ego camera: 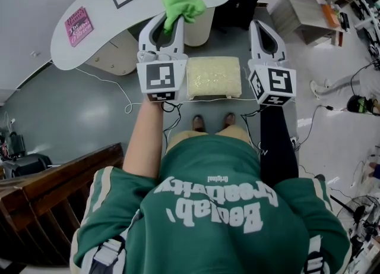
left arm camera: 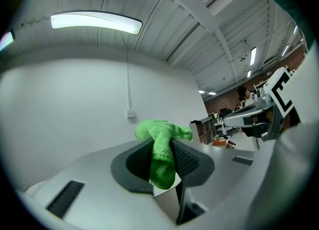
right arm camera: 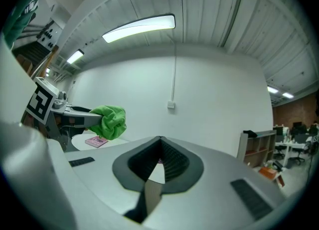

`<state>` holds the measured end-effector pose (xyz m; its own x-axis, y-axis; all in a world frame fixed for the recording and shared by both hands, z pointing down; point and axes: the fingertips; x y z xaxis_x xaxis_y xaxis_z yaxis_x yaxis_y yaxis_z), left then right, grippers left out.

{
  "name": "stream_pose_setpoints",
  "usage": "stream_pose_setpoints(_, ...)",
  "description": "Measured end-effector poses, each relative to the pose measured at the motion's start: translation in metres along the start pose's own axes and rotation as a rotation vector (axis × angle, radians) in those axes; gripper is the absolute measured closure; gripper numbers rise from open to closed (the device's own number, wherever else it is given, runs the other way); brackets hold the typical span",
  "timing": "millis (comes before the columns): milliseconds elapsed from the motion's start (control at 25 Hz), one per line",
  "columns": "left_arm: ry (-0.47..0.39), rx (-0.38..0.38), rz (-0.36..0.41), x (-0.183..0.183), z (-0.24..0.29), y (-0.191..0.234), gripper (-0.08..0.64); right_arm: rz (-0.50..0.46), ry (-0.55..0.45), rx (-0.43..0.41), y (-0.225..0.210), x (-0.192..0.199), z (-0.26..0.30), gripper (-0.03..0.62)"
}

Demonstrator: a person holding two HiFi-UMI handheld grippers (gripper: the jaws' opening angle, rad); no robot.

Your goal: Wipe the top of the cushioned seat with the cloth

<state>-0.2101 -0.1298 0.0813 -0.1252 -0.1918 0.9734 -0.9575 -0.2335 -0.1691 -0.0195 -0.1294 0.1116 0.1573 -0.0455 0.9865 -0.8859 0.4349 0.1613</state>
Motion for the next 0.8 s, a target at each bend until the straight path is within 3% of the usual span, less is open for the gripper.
stream_pose_setpoints(800,0.009,-0.015,-0.01,0.007,-0.006,0.007,0.46,-0.097,0.032,-0.018,0.016,0.004,0.002,0.586)
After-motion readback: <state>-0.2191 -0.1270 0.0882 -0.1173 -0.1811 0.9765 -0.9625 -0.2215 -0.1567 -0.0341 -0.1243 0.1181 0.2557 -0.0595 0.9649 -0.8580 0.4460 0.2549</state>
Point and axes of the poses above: the fingertips, and each gripper's own axes: z forward along the fingers, y to its left, x out of its underside, and after that the axes turned 5 degrees about -x, right-handed
